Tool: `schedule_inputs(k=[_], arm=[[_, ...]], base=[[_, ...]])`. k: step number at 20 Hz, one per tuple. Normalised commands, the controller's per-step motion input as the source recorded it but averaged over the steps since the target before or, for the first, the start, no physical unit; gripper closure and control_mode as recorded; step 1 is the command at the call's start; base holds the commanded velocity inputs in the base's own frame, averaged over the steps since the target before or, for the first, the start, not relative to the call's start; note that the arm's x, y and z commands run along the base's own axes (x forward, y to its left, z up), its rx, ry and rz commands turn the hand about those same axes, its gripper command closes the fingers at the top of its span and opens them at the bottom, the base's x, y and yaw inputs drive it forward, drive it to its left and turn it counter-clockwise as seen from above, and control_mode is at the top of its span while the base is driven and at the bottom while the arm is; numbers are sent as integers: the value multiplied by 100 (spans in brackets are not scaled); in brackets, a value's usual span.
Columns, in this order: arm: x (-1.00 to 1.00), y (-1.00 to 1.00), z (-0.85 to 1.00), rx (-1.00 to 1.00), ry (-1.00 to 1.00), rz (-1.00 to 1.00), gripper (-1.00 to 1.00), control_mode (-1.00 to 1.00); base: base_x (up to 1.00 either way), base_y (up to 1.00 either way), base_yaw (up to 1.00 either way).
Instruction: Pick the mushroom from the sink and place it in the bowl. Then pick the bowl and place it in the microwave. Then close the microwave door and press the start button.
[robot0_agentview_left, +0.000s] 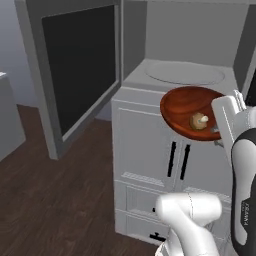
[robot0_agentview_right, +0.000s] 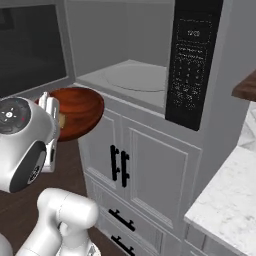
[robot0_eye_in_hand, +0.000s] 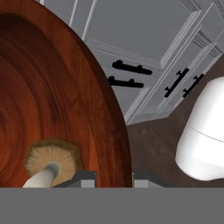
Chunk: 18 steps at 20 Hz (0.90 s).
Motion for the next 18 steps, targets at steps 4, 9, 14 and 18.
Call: schedule_inputs(k=[4,9,14,18], arm=[[0,0,0,0,0,0,100,100],[0,0,0,0,0,0,100,100],[0,0,0,0,0,0,100,100],[0,0,0,0,0,0,100,100]], base=[[21,-14,40],[26,-25,21],[56,-23,4],[71,-12,4]])
